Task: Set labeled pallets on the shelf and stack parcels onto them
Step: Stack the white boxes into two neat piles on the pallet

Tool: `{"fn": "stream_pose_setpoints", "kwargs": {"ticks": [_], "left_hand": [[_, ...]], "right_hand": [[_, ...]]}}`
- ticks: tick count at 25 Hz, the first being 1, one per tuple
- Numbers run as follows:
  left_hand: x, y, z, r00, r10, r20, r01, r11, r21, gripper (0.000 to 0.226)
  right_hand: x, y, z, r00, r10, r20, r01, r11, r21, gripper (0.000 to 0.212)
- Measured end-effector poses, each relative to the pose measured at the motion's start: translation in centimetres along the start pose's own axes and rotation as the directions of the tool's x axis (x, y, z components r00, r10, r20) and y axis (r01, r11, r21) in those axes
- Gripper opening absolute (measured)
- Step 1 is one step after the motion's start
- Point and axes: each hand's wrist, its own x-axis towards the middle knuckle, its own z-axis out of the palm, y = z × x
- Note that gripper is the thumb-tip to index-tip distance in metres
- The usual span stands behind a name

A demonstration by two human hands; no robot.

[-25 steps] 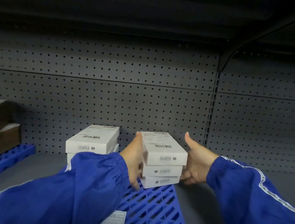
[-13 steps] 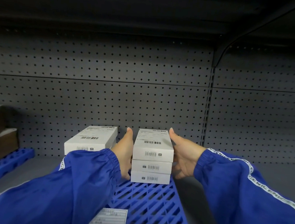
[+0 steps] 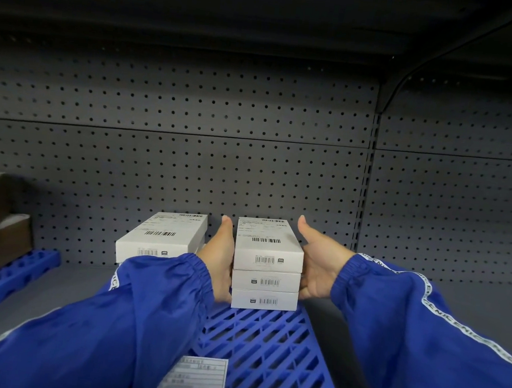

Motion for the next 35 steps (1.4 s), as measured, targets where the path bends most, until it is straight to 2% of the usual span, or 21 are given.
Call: {"fn": "stream_pose_setpoints", "kwargs": {"ticks": [21,24,27,29,31,35], "left_hand": [[0.4,0.4,0.1,1.0,-0.001,-0.026,0.003,0.996,0.087,0.098],[-0.9,0.7,0.5,0.998,0.023,-0.06,-0.015,0.992,0.124,0.099],[-2.9,1.6,1.1,0.993,0.085,-0.079,-0.075,0.989,0.125,0.09],[-4.8,2.6,1.0,0.985,0.162,-0.056,-0.154,0.98,0.122,0.088],[-7.2,3.6,0.0,0.963,0.268,-0.02,-0.26,0.947,0.189,0.085],[-12.8,4.7,-4.2,0.853,0.52,-0.042,-0.486,0.821,0.301,0.062]], "right_hand": [[-0.1,-0.4,-0.1,0.999,-0.015,-0.049,0.013,0.999,-0.035,0.084],[-0.7,-0.6,-0.1,0.997,-0.018,-0.07,0.012,0.997,-0.08,0.093],[-2.9,-1.4,-0.4,0.996,-0.041,-0.085,0.033,0.995,-0.099,0.105],[-5.3,-2.1,-0.8,0.988,-0.114,-0.102,0.105,0.99,-0.09,0.099],[-7.6,-2.5,-1.4,0.969,-0.218,-0.118,0.199,0.967,-0.16,0.093],[-11.5,-2.2,-1.3,0.931,-0.351,-0.103,0.327,0.924,-0.199,0.061]]}}
